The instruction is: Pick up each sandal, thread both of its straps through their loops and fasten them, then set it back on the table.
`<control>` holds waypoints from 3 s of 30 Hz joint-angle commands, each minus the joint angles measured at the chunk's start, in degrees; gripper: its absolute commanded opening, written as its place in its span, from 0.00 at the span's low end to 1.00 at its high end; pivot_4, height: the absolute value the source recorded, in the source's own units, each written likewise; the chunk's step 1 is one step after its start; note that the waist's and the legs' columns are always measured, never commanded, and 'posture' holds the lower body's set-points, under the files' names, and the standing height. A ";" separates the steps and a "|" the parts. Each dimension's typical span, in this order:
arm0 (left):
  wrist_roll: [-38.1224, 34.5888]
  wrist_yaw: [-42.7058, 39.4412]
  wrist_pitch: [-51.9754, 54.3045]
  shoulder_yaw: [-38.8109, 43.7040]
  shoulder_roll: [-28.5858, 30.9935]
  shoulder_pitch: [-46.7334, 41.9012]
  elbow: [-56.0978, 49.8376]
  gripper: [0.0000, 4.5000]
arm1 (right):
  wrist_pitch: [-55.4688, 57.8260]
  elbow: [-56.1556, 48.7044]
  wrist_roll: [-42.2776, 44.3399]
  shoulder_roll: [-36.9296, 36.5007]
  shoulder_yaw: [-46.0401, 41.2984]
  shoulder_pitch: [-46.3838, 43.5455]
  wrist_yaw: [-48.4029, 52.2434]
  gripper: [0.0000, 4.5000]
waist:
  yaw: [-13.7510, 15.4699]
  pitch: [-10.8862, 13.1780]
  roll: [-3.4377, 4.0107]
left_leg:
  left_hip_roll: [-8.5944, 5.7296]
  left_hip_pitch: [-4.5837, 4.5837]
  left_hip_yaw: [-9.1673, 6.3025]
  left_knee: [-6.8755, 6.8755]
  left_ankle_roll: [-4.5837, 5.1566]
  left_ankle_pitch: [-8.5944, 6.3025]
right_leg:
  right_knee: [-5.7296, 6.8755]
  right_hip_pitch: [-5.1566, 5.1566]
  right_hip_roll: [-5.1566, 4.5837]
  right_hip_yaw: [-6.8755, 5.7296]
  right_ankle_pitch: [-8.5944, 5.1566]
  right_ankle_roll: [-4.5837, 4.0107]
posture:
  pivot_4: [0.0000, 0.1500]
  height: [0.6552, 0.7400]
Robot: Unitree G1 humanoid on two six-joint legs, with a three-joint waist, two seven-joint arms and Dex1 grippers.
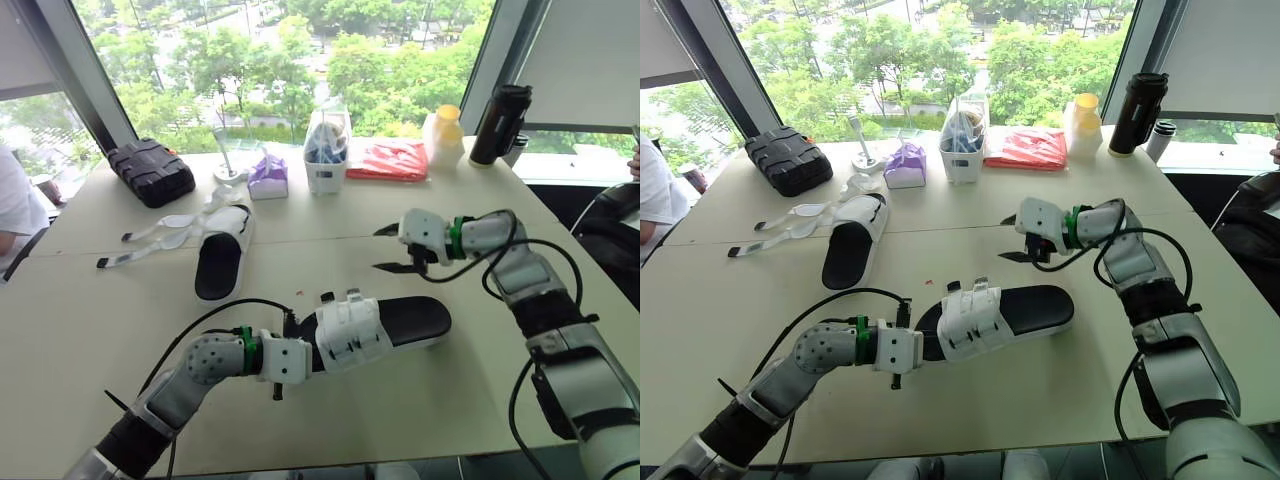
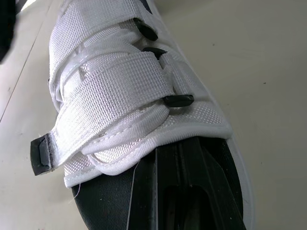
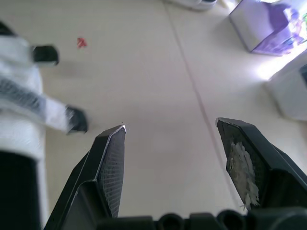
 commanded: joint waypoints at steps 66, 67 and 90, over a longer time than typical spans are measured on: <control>-26.08 6.68 33.84 28.12 5.24 15.43 -21.81 0.00 | 7.33 38.95 -41.50 13.76 2.84 -21.93 -61.71 0.01 | -1.20 2.18 -0.92 | 0.73 -0.51 0.65 0.19 -1.23 0.75 | 0.91 -1.07 0.82 0.44 0.43 -1.08 | 1.00 1.00; -25.57 6.80 33.65 27.90 5.30 15.35 -21.66 0.00 | 9.55 41.12 -41.46 14.46 3.28 -22.85 -63.53 0.01 | -1.51 2.18 -0.91 | 0.74 -0.54 0.64 0.19 -1.24 0.76 | 0.94 -1.12 0.82 0.44 0.44 -1.09 | 1.00 1.00; -22.88 9.18 34.75 27.17 5.29 13.89 -22.70 0.00 | 16.82 39.78 -32.23 13.56 6.67 -23.02 -53.75 0.99 | -1.96 2.12 -0.92 | 0.83 -0.48 0.65 0.22 -1.29 0.78 | 1.06 -1.15 0.93 0.44 0.48 -1.15 | 1.00 1.00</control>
